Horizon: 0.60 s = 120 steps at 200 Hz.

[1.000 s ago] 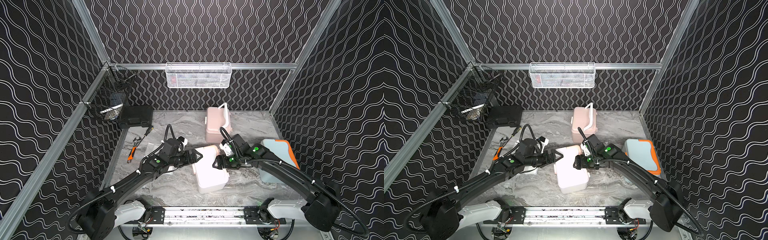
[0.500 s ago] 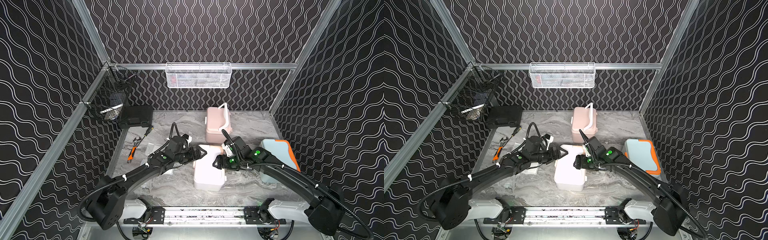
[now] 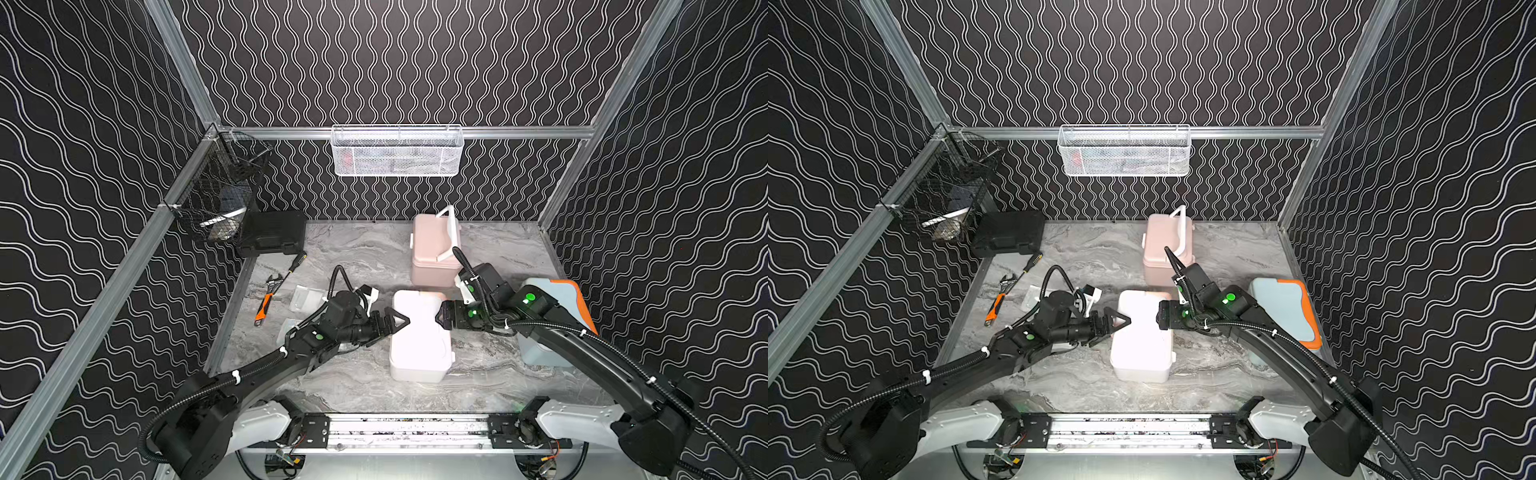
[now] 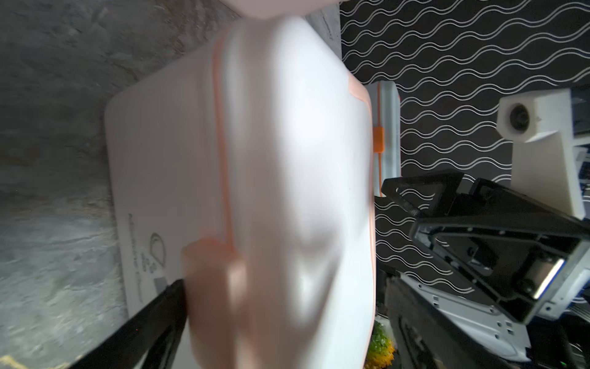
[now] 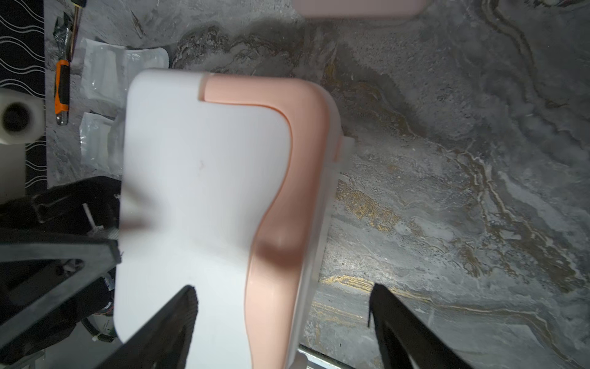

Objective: Open first aid kits and take out gauze
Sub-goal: Open the fastener of the first aid kit.

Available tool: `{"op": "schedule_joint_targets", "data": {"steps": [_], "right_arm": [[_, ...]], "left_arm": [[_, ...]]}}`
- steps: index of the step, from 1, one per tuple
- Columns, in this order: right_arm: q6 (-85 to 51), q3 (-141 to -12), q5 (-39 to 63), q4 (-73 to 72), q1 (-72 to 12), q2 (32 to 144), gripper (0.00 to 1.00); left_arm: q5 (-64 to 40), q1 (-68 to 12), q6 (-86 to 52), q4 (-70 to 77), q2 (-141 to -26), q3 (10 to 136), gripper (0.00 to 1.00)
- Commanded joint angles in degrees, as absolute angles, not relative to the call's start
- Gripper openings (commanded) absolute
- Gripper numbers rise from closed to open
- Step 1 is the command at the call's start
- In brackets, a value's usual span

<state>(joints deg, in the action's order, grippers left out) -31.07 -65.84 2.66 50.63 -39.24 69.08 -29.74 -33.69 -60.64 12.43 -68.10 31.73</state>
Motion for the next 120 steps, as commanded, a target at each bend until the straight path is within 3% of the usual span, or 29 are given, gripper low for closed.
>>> {"op": "schedule_joint_targets", "data": {"steps": [1,32,96,120], "right_arm": [[-31.27,-66.96,4.04,52.59,-39.27,67.7,0.82],[-31.73,-67.21,9.75,51.3,-40.62,67.93,0.74],[-31.64,-65.26,10.85,54.88,-41.96,70.67,0.47],[-31.4,-63.07,9.58,54.93,-42.01,71.83,0.46]], "left_arm": [[-32.86,-35.03,-66.43,25.37,-70.61,31.07,0.99],[-33.4,-35.59,-70.43,35.33,-74.2,29.59,0.99],[-33.96,-36.12,-74.4,44.06,-74.61,24.89,0.99],[-35.1,-36.17,-75.31,46.87,-75.1,24.54,0.99]]}}
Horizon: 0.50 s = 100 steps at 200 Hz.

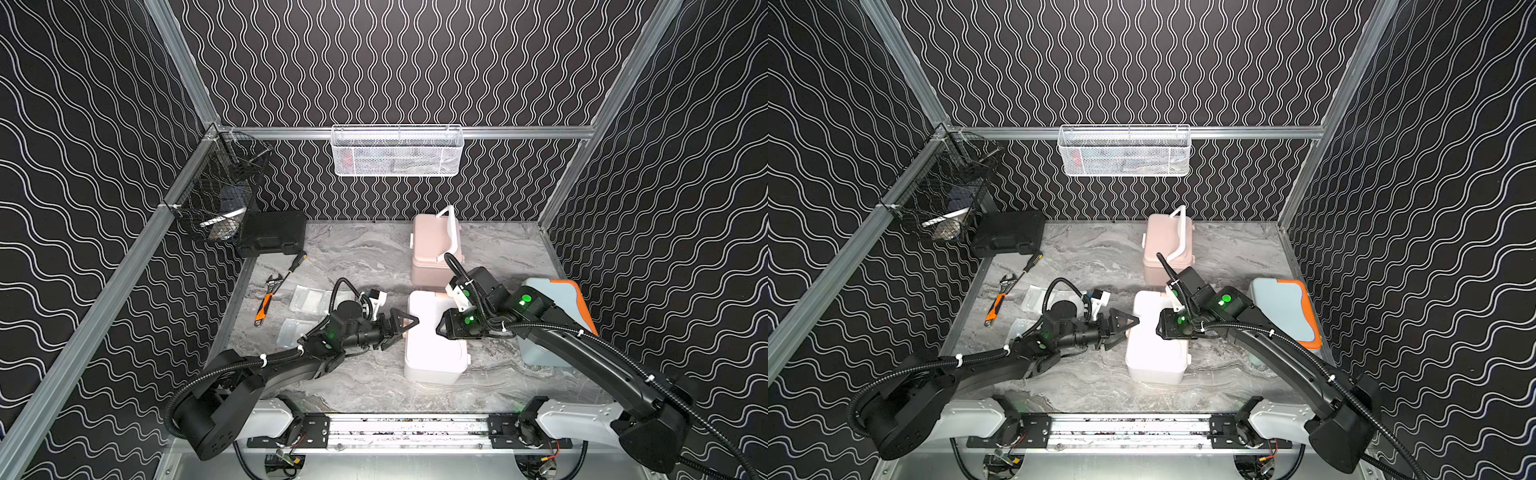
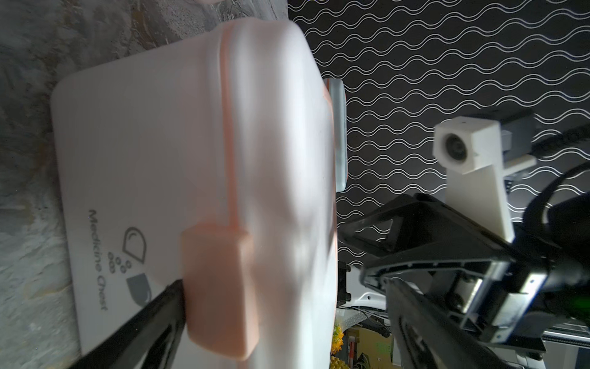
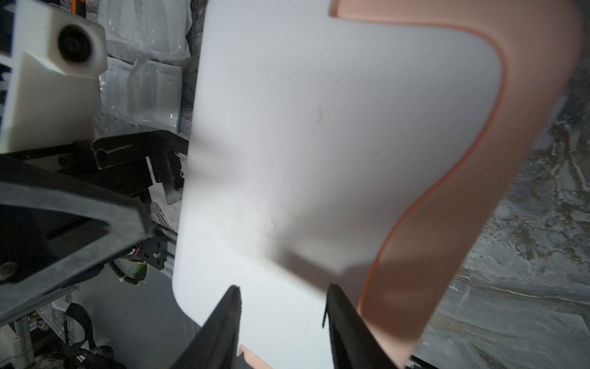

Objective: Open first aid kits and take out gauze
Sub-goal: Open the fastener of the first aid kit.

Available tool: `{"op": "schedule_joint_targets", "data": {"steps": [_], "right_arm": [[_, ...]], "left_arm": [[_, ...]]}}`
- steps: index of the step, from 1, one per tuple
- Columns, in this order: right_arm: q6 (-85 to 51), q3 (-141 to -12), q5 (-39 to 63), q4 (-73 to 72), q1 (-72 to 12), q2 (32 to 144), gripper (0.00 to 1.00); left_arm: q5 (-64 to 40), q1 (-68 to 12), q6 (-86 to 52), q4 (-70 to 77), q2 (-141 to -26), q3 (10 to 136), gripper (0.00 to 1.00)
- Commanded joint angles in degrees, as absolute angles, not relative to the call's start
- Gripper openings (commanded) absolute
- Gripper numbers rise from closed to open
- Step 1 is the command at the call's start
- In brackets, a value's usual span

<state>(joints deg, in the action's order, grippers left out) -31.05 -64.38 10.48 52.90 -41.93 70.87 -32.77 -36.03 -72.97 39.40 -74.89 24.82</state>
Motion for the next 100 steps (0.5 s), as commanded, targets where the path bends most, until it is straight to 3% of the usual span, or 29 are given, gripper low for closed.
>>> {"op": "schedule_joint_targets", "data": {"steps": [1,100], "right_arm": [[-31.39,-63.04,9.49,54.93,-42.01,71.95,0.46],[-29.53,-63.07,4.89,55.82,-42.1,75.93,0.46]], "left_arm": [[-35.13,-36.15,-75.36,47.03,-75.12,24.53,0.99],[-39.21,-31.93,-81.74,58.27,-73.35,21.3,0.98]]}}
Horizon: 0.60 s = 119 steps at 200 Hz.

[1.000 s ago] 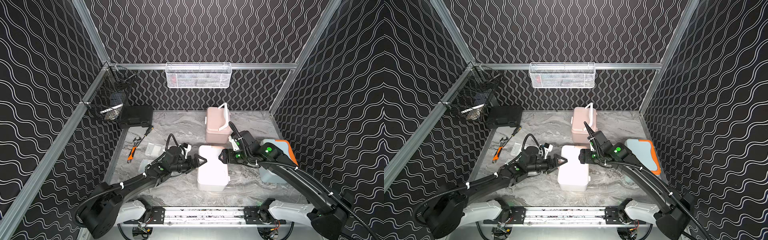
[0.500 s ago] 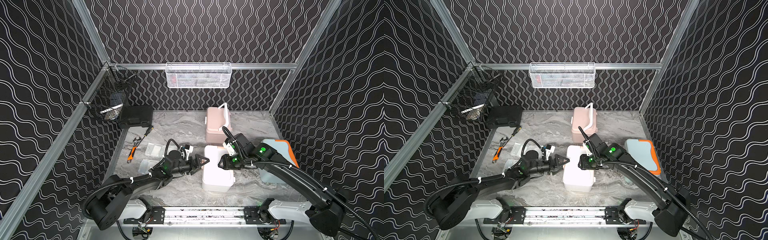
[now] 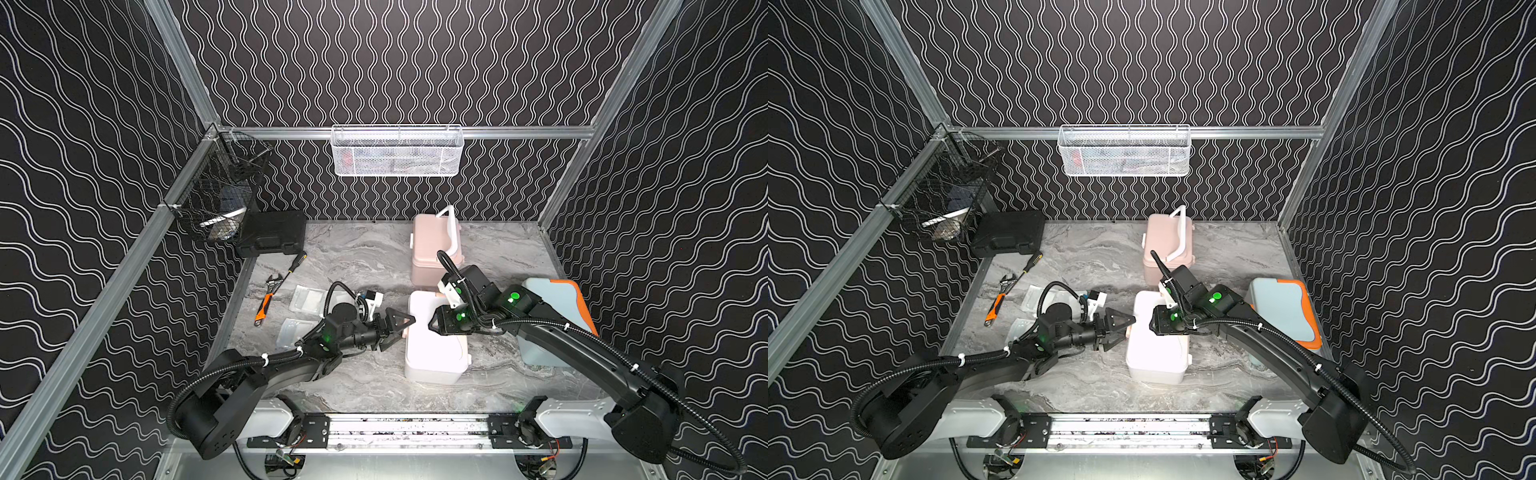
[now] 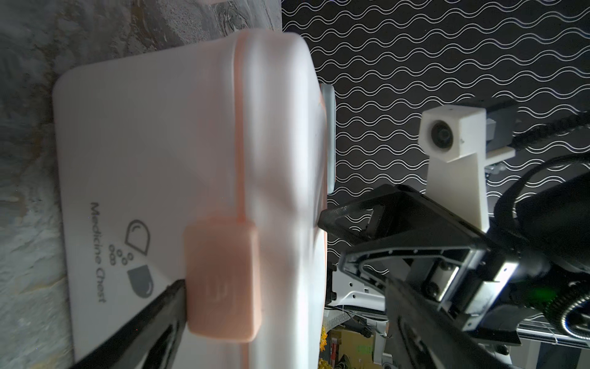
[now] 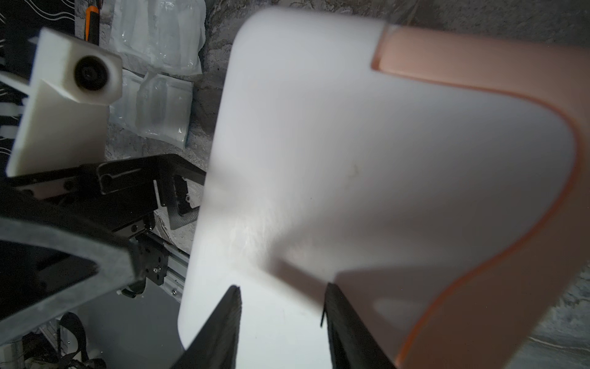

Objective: Open first aid kits and take out gauze
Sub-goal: Open the fastener of the first aid kit.

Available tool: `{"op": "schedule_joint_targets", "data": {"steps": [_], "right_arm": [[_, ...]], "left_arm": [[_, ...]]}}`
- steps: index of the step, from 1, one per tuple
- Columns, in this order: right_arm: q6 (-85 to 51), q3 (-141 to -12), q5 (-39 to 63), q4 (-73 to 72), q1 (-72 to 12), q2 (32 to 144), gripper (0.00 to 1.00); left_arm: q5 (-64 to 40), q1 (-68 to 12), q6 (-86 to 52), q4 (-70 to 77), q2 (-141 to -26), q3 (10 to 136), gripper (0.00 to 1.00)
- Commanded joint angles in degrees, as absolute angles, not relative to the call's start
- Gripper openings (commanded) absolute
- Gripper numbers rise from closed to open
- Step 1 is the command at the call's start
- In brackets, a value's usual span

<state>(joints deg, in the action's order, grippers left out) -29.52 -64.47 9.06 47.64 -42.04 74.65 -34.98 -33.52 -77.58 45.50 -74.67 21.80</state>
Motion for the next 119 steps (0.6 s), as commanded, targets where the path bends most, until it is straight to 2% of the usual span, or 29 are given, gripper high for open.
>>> {"op": "schedule_joint_targets", "data": {"steps": [1,33,60,87,105,119], "right_arm": [[-29.53,-63.05,4.86,55.82,-42.1,75.93,0.46],[-29.51,-62.79,5.08,55.44,-42.1,76.54,0.46],[-29.61,-63.86,5.51,55.56,-42.16,76.62,0.46],[-29.53,-67.43,5.98,56.11,-42.27,76.13,0.51],[-29.77,-69.9,5.62,56.31,-42.44,75.31,0.57],[-30.38,-71.4,3.47,56.42,-42.45,73.95,0.63]], "left_arm": [[-39.25,-31.83,-81.87,58.45,-73.32,21.24,0.98],[-40.82,-29.14,-84.27,59.97,-71.48,20.26,0.97],[-41.39,-26.61,-82.43,53.1,-67.79,19.56,0.97],[-39.39,-25.67,-71.64,29.19,-61.26,22.98,0.98],[-33.22,-26.08,-58.18,4.35,-57.5,30.29,0.98],[-28.16,-26.74,-50.72,-7.84,-57.41,35.53,0.97]]}}
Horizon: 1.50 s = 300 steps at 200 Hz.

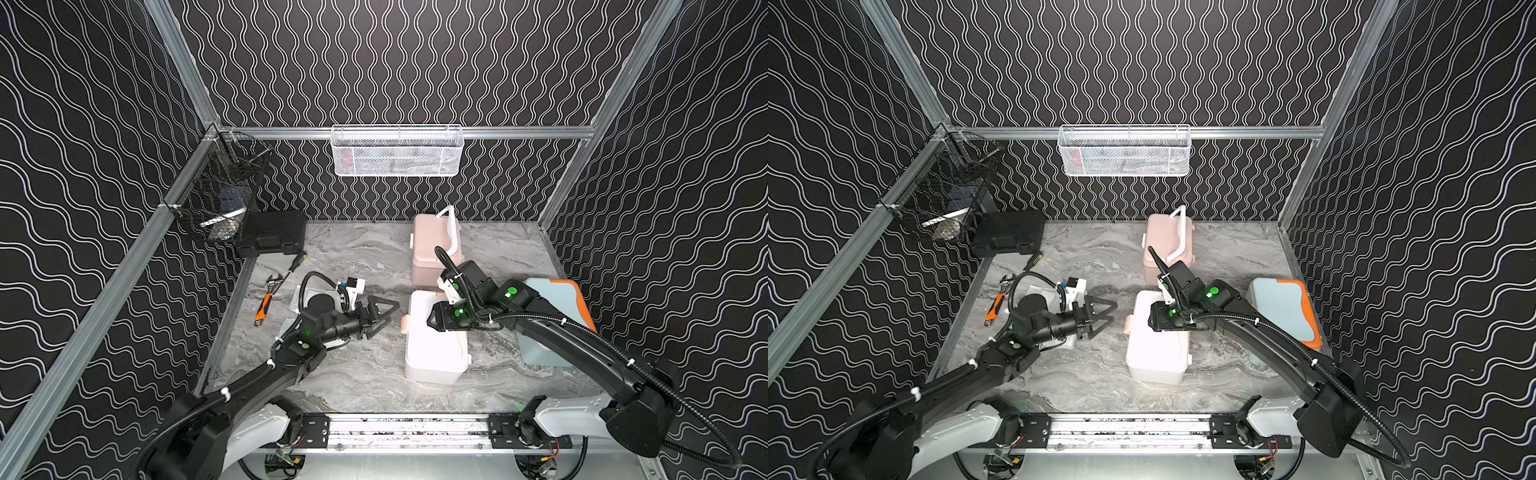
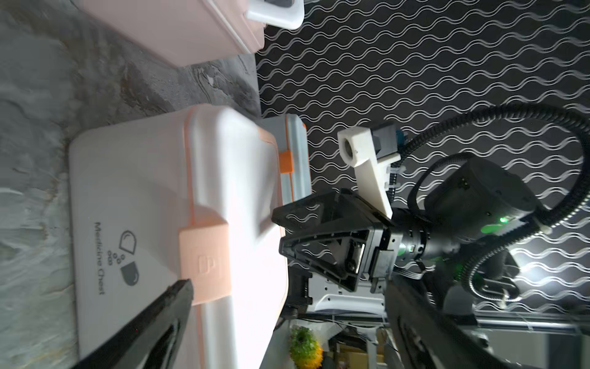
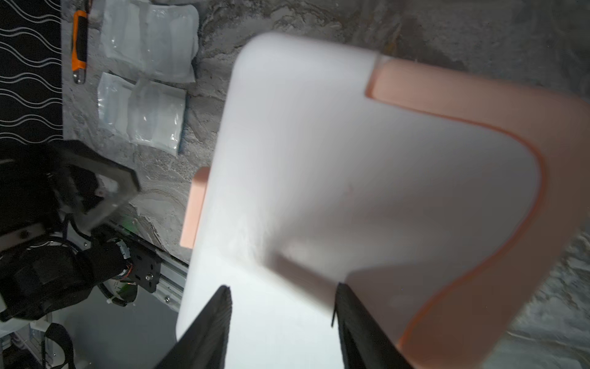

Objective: Open first aid kits and take out gauze
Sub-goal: Open the fastener of the first aid kit.

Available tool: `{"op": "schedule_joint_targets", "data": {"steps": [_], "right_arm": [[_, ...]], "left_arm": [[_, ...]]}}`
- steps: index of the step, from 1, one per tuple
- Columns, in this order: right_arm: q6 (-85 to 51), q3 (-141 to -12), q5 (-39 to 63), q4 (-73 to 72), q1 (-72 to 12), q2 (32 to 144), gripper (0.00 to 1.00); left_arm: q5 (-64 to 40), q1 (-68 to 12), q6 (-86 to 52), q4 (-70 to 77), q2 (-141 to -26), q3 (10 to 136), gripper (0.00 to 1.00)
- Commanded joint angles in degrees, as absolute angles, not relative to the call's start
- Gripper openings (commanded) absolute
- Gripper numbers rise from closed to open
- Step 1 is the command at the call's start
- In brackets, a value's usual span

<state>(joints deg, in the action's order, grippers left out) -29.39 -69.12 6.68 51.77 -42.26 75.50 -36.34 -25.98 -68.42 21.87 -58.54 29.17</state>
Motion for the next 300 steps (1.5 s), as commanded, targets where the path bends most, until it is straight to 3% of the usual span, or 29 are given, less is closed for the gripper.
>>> {"op": "schedule_joint_targets", "data": {"steps": [1,27,53,103,197,300], "right_arm": [[-30.44,-71.56,3.32,56.38,-42.45,73.76,0.63],[-32.13,-71.74,-3.06,56.09,-42.36,69.29,0.74],[-33.42,-69.72,-7.74,56.67,-41.73,65.82,0.78],[-33.5,-62.17,-1.74,54.82,-38.95,63.57,0.79],[-31.91,-59.9,2.52,52.28,-37.36,65.96,0.79],[-31.84,-57.61,5.23,49.22,-36.83,67.28,0.78]], "left_arm": [[-27.83,-26.82,-50.32,-8.66,-57.49,35.91,0.97],[-19.47,-32.24,-42.48,-20.59,-61.29,44.0,0.98],[-11.83,-38.59,-38.12,-27.49,-66.88,50.62,0.99],[-4.56,-45.9,-35.71,-31.33,-74.57,56.8,0.99],[0.8,-45.04,-36.45,-33.51,-72.07,55.09,0.99],[-8.12,-41.32,-35.75,-26.56,-74.64,57.63,0.99]]}}
